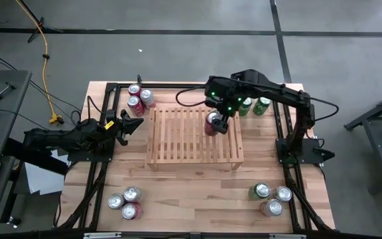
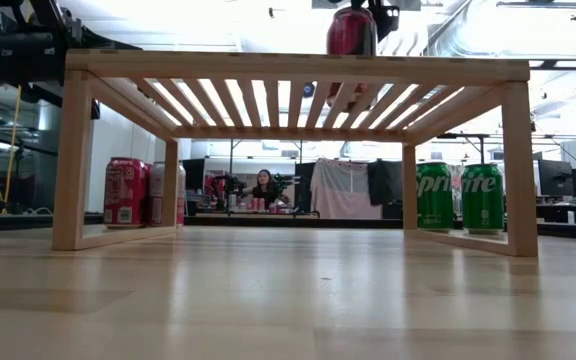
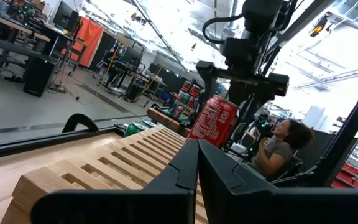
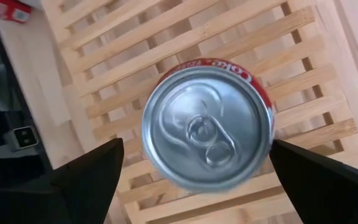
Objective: Place canned beverage on shelf
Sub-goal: Put the top right red soda can on the shelf
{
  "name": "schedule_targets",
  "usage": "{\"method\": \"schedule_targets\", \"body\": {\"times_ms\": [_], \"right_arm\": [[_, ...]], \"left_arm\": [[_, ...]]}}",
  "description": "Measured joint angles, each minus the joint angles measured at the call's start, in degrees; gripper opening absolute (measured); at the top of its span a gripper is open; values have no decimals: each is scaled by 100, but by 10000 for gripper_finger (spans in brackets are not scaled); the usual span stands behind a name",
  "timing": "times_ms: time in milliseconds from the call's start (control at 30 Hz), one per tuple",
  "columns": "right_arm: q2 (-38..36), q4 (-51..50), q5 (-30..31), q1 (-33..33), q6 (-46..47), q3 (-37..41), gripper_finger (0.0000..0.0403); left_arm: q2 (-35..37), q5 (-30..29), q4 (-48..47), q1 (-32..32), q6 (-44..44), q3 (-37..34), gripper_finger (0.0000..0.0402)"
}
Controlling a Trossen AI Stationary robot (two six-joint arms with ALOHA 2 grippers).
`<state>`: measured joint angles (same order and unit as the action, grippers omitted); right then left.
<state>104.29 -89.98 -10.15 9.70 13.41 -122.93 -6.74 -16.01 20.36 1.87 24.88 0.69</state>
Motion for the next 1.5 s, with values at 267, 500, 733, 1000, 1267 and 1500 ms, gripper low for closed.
{"method": "schedule_targets", "body": {"times_ms": [267,500,733,1000,1267,1500], "right_arm": [[-359,1,-11,154,-85,0,389],[-752,8,249,331,-102,0,389],[-1296,82,1093,335,-335,0,389],[-1938,281,1336,290,-442,297,389],[-3961,2688,1133,290,330,4090,389],[-5421,4697,522,290,1604,6191,389]], "left_arm": [[2,0,0,-2,0,0,3],[2,-2,0,-2,0,0,3],[1,-1,0,0,1,0,3],[2,-20,42,0,77,0,3],[0,-22,40,-2,642,-2,3],[1,-22,42,-2,659,0,3]]}}
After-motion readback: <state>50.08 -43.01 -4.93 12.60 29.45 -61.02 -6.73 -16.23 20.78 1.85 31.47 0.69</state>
